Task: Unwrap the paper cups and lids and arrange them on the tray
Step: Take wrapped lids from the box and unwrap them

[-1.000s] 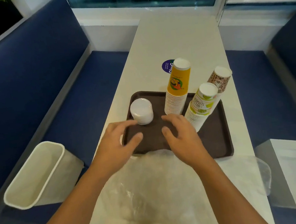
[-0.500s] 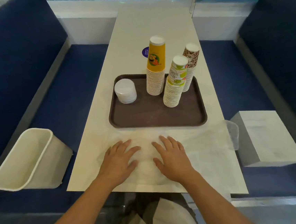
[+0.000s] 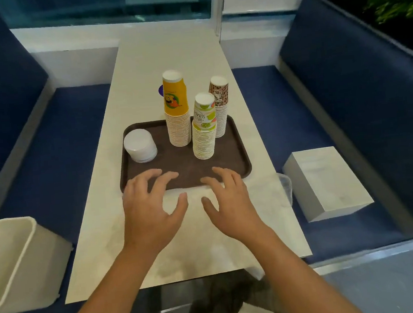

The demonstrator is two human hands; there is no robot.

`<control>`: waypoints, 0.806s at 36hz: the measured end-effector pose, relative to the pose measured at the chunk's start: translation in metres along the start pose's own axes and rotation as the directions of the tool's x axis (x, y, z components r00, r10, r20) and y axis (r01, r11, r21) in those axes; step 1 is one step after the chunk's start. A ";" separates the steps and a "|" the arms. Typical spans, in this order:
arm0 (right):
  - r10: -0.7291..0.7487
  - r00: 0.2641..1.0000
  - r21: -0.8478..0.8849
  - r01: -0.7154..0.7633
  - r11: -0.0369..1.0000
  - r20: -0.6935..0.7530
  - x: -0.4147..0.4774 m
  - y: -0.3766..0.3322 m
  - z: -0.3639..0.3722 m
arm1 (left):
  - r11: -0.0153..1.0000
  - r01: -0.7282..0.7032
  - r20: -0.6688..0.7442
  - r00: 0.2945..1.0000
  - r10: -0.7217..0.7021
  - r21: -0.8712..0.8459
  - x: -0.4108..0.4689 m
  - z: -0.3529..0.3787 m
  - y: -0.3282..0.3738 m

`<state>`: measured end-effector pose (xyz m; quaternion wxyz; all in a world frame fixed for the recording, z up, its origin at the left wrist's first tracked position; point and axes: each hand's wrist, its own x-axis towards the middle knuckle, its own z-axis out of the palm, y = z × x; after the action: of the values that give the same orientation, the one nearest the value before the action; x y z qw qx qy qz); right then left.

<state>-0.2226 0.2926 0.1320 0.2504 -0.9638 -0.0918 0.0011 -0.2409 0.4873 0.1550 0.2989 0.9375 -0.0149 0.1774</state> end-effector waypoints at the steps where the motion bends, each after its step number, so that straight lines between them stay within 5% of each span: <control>1: 0.004 1.000 0.017 -0.003 1.000 -0.025 0.001 0.004 -0.008 | 0.999 -0.012 0.021 1.000 0.014 -0.053 0.005 0.003 0.012; 6: 0.051 0.986 0.127 -0.031 0.991 -0.161 0.001 0.030 -0.048 | 0.963 -0.049 0.226 0.968 0.111 -0.265 0.033 0.030 0.068; 14: 0.259 0.937 0.239 -0.204 0.950 -0.233 -0.016 0.114 -0.100 | 0.939 -0.044 0.402 0.896 0.188 -0.341 0.059 0.111 0.158; 22: 0.483 0.838 0.384 -0.371 0.846 -0.255 -0.036 0.237 -0.135 | 0.952 0.003 0.551 0.816 0.174 -0.305 0.055 0.209 0.245; 29: 0.722 0.686 0.448 -0.618 0.646 -0.093 -0.039 0.387 -0.141 | 0.979 0.086 0.705 0.706 0.070 -0.184 0.059 0.312 0.300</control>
<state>-0.1860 -0.1142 0.0666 0.4237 -0.8506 0.3110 -0.0157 -0.1249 0.0686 0.1050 0.3651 0.8982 -0.1422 -0.1995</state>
